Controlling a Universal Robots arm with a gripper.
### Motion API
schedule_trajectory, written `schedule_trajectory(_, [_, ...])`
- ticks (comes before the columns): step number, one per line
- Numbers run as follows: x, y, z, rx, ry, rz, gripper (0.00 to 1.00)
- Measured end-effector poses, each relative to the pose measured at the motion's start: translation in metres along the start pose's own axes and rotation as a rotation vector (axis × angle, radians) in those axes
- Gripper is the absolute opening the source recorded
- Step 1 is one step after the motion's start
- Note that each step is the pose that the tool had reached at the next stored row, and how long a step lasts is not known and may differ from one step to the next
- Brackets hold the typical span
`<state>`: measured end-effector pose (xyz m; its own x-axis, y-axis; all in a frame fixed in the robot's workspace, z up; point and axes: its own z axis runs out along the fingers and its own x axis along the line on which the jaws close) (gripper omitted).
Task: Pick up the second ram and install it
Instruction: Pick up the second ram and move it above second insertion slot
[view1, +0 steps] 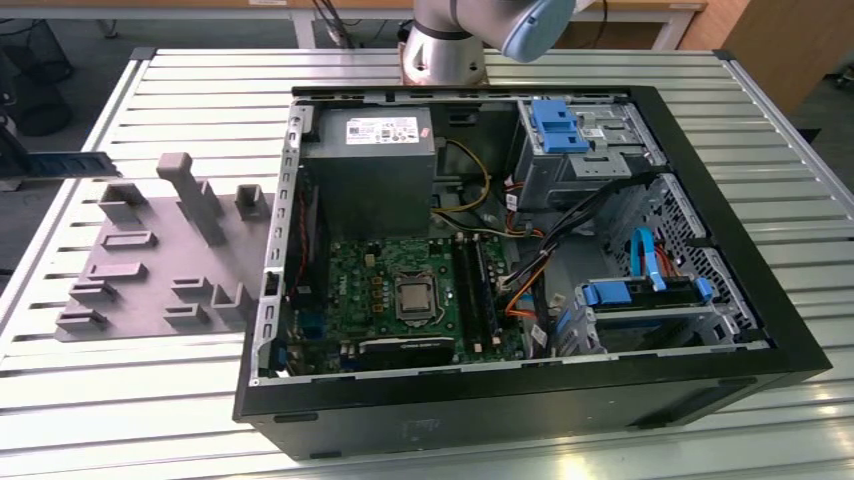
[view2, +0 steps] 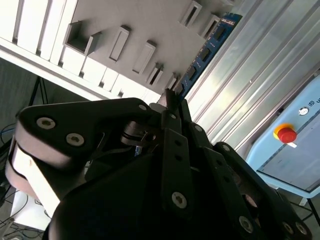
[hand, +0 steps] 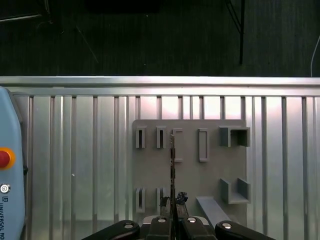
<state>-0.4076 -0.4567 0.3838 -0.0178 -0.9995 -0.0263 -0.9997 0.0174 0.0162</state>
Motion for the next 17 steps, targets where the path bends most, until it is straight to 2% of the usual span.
schedule_trajectory(8, [-0.0006,0.0002,-0.012,0.0,0.0,0.001,0.14])
schedule_trajectory(17, [-0.0007,0.0001,-0.0127,0.0,0.0,0.001,0.14])
